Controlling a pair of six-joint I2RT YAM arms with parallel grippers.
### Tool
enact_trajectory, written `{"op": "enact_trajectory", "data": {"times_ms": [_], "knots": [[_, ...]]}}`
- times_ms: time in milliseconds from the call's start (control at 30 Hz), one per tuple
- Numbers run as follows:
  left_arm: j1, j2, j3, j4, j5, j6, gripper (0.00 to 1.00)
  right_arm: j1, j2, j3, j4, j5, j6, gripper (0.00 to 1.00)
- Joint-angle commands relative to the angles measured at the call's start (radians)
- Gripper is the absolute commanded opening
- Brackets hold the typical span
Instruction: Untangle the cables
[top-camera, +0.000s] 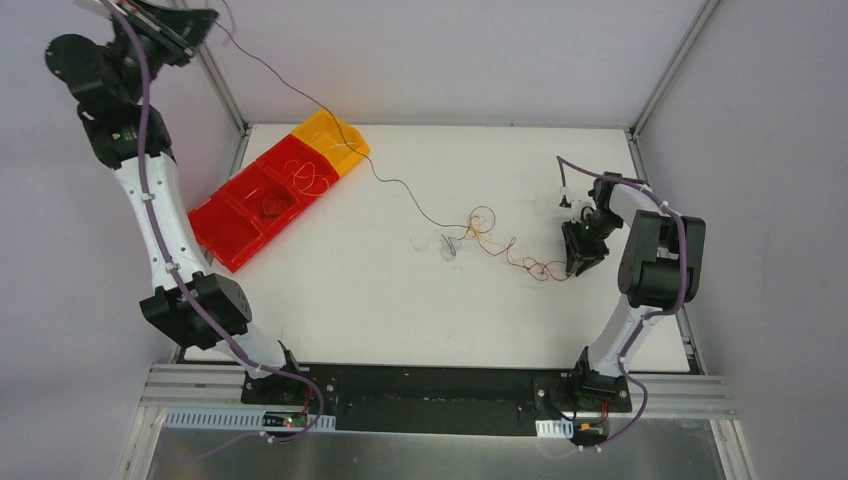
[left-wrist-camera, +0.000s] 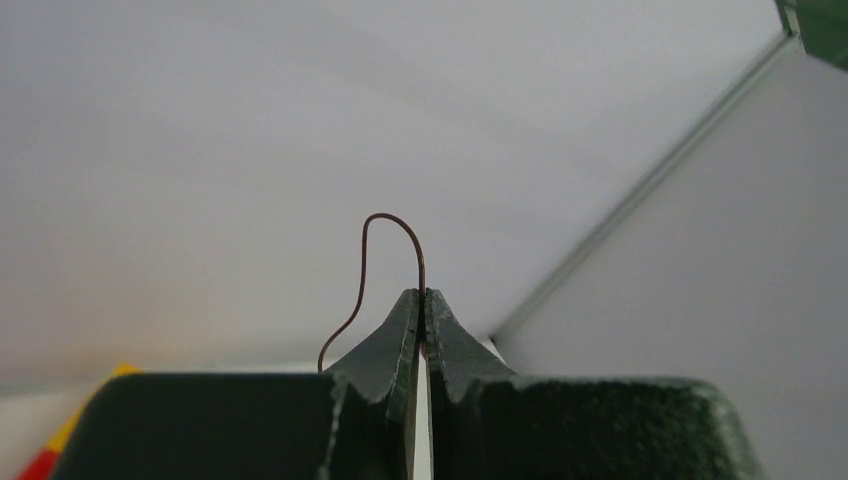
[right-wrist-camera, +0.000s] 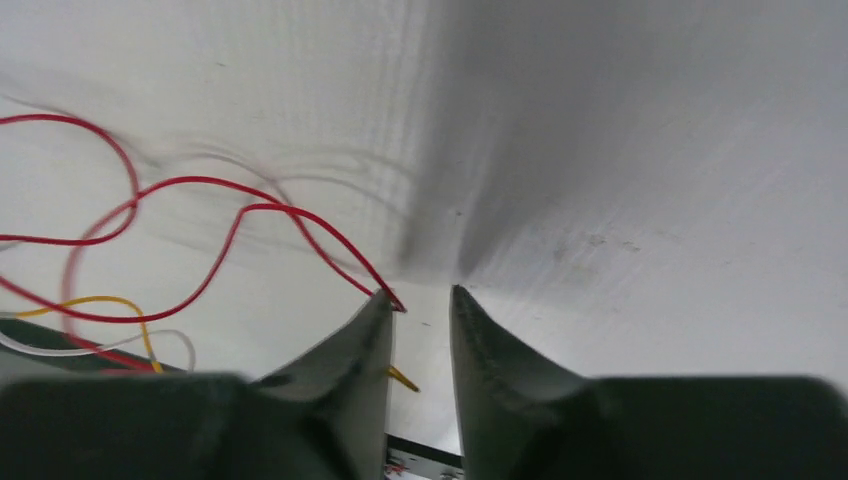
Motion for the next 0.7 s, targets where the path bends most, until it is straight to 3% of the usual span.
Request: {"op": "enact_trajectory", "data": {"times_ms": [0, 100, 200, 400, 567, 667], "knots": [[-0.114, -0.139, -0.192, -0.034, 0.177, 0.081, 0.0, -0.005, -0.111, 0.071, -0.141, -0.201, -0.085, 0.41], [-0.191, -0.24, -0.42, -0.132, 0.18, 0.182, 0.0, 0.012, -0.199, 0.108, -0.152, -0.318, -0.085, 0.7], [-0.239, -0.313, -0.631, -0.23, 0.152, 0.247, 0.0, 0.077, -0.272, 0.121, -0.1, -0.375, -0.059, 0.88], [-0.299, -0.388, -0.904, -0.437, 0.145, 0.429, 0.0, 0.303, -0.276, 0.103, 0.118, -0.361, 0.026, 0.95], [-0.302, -0.384, -0.934, -0.674, 0.076, 0.636, 0.0, 0.426, -0.127, 0.179, 0.268, -0.328, 0.085, 0.9], [-0.302, -0.387, -0.941, -0.732, 0.039, 0.706, 0.0, 0.462, -0.041, 0.223, 0.318, -0.334, 0.054, 0.84]]}}
